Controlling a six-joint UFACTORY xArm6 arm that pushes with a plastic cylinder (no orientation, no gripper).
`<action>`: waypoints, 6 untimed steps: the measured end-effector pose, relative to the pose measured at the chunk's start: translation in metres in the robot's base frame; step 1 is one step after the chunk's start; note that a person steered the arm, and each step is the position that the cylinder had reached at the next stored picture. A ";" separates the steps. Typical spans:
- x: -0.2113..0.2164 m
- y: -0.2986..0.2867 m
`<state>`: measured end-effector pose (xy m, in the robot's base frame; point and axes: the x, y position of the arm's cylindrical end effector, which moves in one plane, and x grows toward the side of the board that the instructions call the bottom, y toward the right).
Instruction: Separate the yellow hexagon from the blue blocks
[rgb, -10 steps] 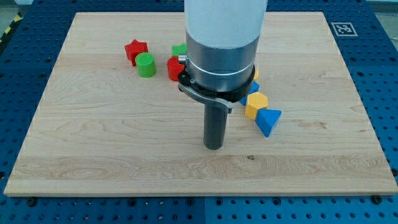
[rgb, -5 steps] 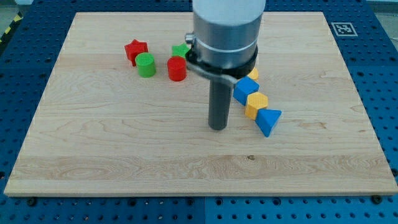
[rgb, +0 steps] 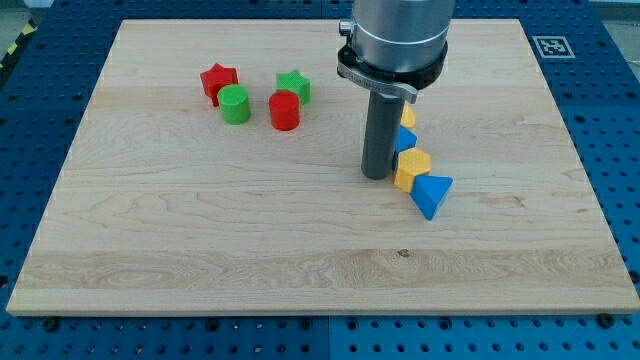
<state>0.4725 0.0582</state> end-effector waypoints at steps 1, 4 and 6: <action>-0.003 0.016; 0.013 0.045; 0.013 0.093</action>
